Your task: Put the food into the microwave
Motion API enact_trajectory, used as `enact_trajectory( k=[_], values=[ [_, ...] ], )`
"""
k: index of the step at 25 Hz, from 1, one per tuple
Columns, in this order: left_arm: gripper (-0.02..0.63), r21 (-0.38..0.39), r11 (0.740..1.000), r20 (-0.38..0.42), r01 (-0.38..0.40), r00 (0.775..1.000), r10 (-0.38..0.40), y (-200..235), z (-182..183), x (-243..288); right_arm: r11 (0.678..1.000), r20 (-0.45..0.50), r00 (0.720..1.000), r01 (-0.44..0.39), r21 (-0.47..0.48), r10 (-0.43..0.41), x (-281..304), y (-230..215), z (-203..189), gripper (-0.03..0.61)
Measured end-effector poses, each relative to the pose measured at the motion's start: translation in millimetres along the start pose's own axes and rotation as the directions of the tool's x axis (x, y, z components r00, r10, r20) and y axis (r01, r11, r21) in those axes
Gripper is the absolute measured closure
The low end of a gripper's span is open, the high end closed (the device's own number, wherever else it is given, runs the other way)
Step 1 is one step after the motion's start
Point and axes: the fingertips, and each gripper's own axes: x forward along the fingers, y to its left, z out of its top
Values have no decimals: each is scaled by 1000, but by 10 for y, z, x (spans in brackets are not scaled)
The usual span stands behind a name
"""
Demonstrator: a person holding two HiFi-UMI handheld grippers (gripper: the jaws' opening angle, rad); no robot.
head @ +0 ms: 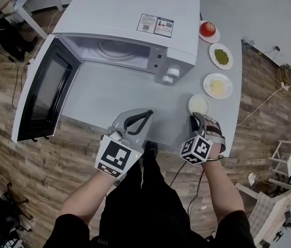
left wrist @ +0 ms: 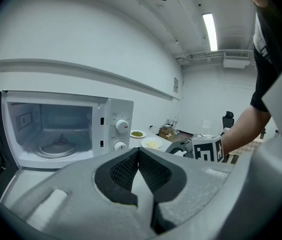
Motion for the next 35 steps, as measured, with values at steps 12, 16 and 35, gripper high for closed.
enact_trajectory(
  k=[12, 16, 35],
  values=[
    [606, 14, 999, 23, -35, 999, 34, 29, 165, -403, 999, -13, 999, 33, -25, -33, -197, -100, 75, 509],
    [606, 21, 998, 23, -51, 998, 51, 44, 219, -542, 995, 15, 996, 85, -45, -84, -334, -237, 171, 509],
    [606, 15, 987, 26, -158, 987, 157, 4, 653, -556, 991, 211, 977, 64, -120, -37, -678, -366, 617, 518]
  ],
)
